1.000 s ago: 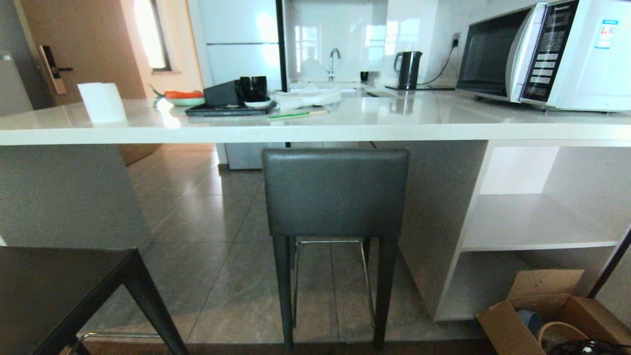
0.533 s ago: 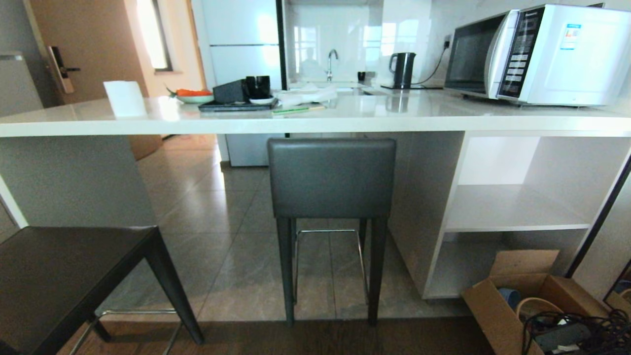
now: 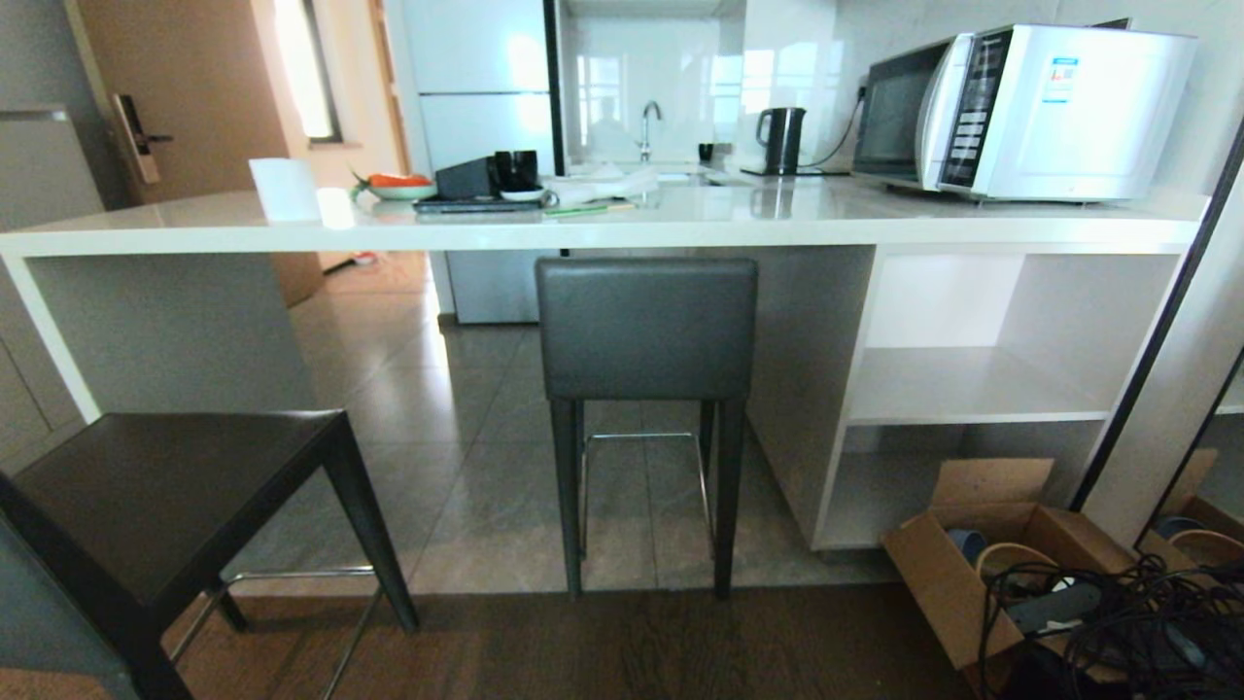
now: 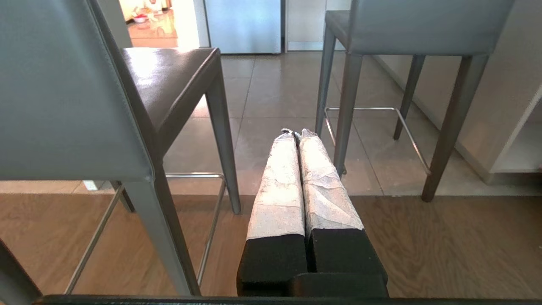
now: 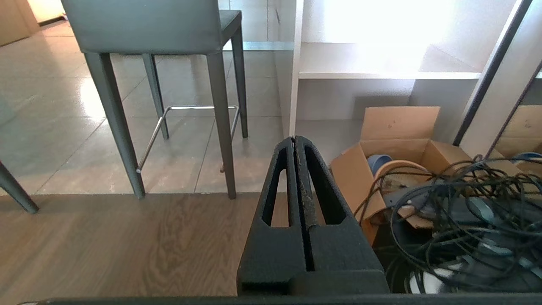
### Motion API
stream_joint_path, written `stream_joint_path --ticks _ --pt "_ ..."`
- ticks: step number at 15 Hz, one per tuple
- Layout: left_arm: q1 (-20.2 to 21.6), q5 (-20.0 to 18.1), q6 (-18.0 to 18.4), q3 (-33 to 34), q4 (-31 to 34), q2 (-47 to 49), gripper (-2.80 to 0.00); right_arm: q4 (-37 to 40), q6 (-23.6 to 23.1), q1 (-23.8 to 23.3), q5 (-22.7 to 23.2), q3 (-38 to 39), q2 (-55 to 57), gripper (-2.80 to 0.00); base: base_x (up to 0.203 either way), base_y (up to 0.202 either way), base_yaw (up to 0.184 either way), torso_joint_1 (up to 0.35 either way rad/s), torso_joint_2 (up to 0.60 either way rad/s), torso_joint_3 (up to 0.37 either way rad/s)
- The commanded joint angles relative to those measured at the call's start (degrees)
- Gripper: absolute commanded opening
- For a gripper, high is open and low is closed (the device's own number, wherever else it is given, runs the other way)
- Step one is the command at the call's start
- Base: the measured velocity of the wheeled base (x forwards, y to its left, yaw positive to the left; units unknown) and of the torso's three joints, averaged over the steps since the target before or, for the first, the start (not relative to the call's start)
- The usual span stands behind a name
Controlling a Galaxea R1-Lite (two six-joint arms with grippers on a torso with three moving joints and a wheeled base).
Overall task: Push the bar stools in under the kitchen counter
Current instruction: Push the gray chair back under the dining table
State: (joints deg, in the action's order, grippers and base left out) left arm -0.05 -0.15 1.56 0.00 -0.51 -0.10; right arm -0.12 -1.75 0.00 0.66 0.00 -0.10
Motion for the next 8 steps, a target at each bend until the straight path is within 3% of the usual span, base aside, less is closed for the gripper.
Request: stream_joint_path --ticks 1,8 --pt "-0.02 -0.11 0.02 0.53 -0.01 0.01 -2.80 0.03 -0.01 0.00 0.04 0.53 0.11 -2.80 -0.065 0.000 -0.001 -0.002 0.01 0.007" --pt "-0.04 -0.11 -0.63 0.53 -0.10 0.01 -2.80 0.03 -0.01 0.00 -0.04 0.53 0.10 -2.80 0.000 0.000 0.000 0.000 0.00 0.000"
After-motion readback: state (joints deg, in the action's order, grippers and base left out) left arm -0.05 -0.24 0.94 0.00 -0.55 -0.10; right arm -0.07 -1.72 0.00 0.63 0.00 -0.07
